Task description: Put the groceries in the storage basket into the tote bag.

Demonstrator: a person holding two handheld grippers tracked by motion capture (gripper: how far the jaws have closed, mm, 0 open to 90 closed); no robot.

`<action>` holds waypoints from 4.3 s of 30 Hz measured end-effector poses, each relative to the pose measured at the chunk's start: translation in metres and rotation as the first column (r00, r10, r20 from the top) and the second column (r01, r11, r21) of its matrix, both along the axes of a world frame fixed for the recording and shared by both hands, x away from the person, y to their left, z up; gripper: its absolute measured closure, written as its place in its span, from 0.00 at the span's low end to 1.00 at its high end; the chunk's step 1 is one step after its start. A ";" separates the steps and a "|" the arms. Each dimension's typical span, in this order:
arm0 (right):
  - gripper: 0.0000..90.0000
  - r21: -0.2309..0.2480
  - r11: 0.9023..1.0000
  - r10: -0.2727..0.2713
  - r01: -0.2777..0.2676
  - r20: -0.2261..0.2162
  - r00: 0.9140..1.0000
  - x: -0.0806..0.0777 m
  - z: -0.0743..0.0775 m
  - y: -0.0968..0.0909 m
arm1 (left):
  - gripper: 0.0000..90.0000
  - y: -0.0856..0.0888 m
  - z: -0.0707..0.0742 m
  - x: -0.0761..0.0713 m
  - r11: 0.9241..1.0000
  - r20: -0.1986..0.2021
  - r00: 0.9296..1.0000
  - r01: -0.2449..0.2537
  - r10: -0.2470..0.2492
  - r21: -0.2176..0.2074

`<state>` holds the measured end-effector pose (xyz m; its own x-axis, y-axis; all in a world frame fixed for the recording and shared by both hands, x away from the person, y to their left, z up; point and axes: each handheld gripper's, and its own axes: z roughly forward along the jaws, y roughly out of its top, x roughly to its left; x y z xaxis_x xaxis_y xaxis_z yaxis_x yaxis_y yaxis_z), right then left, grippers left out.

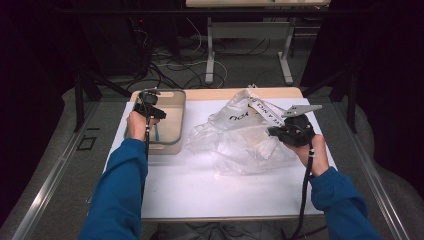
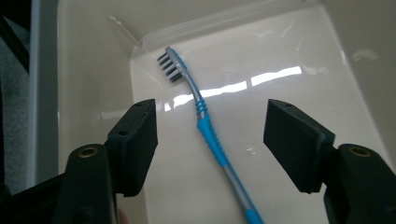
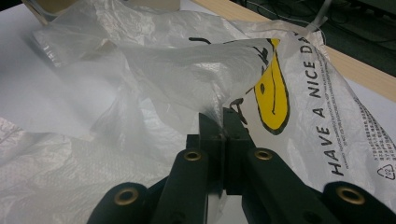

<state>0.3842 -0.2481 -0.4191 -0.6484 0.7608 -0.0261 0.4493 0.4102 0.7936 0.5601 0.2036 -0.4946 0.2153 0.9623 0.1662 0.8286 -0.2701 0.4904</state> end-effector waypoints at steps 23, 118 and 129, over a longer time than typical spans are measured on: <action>1.00 -0.003 1.000 0.002 -0.002 0.002 1.000 0.000 0.000 0.000 | 0.80 0.009 -0.030 0.019 0.998 -0.169 0.984 -0.055 0.049 -0.031; 1.00 -0.009 1.000 0.008 -0.008 -0.008 1.000 0.000 -0.003 0.000 | 0.83 0.001 -0.034 0.027 0.995 -0.107 0.994 0.013 -0.023 -0.094; 1.00 -0.007 1.000 0.007 -0.007 -0.006 1.000 0.000 -0.003 0.001 | 0.90 0.005 -0.033 0.025 0.991 -0.112 0.994 -0.001 -0.015 -0.135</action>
